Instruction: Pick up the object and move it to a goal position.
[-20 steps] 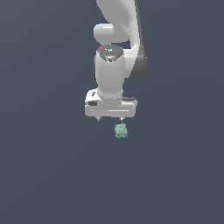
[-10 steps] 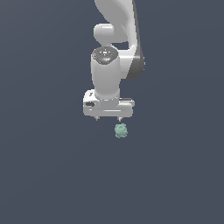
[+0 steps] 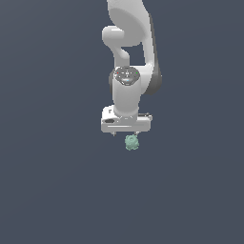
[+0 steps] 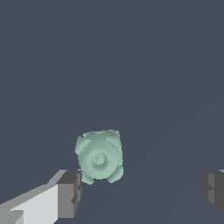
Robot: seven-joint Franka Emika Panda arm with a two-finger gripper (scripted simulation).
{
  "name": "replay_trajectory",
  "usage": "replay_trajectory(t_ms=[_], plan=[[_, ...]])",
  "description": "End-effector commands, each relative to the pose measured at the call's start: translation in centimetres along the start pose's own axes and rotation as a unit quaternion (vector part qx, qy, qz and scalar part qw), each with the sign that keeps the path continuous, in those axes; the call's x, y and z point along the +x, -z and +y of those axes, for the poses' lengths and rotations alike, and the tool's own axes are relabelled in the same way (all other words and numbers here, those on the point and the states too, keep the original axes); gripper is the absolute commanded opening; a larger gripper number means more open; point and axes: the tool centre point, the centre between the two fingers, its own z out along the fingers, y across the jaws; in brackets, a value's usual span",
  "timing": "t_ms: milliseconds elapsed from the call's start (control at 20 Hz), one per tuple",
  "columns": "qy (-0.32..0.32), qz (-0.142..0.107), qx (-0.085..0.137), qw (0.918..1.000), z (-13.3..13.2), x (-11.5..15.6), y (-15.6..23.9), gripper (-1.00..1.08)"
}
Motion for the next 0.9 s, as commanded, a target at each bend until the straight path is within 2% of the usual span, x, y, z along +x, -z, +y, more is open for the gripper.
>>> replay_trajectory(t_ms=[0,350,850], plan=[[0.017,-0.004,-0.001,0.9999,-1.4,-0.5,-1.9,1.00],[0.042,-0.008,-0.001,0.9991,-3.6,-1.5,-4.8,1.00],[0.042,-0.009,-0.001,0.9991,-3.6,-1.6,-6.5,1.00]])
